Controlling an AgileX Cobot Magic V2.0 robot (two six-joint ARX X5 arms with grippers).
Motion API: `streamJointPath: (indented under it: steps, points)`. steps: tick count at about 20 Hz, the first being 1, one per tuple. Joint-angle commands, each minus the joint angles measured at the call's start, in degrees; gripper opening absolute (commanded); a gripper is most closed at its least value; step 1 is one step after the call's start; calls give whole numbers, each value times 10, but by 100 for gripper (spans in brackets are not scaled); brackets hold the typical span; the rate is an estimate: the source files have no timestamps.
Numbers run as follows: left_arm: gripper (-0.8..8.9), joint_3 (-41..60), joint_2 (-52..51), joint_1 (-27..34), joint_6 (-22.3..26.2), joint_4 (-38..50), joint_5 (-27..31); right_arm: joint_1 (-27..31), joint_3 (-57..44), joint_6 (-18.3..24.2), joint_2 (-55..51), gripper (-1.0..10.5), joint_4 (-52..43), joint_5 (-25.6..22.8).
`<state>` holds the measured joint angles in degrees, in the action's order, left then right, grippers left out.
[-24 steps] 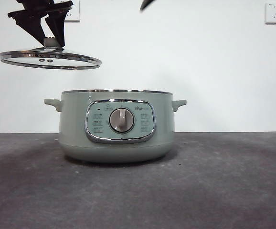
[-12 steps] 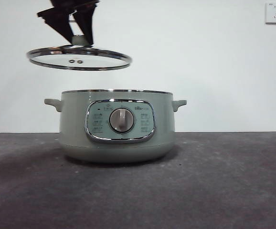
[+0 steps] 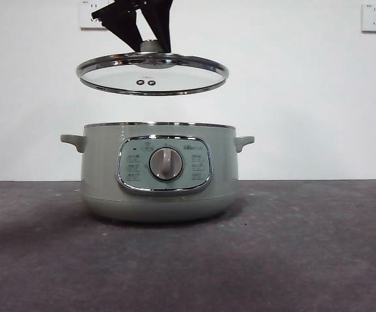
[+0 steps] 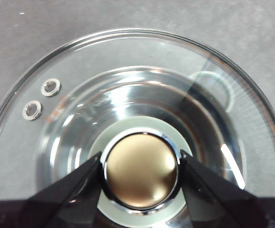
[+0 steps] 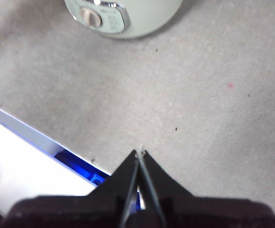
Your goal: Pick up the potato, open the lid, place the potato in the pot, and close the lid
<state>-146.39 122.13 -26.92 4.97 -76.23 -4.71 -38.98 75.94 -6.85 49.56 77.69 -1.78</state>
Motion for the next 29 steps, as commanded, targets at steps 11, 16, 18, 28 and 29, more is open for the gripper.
streamJointPath:
  steps: [11, 16, 18, 28, 29]
  points:
    - [-9, 10, 35, -16, -33, 6, 3, 0, -4, -22, -39, -15, 15, 12]
    - [-9, 47, 35, -20, -32, 6, 45, 0, -4, -22, -41, -15, 15, 14]
    - [-9, 69, 35, -20, -30, 7, 43, 0, -4, -22, -41, -15, 15, 14]
    - [-9, 126, 36, -21, -30, 71, 36, 0, -4, -21, -41, -15, 15, 13]
    - [-9, 126, 36, -20, -30, 69, 37, 0, -4, -21, -41, -15, 15, 13]
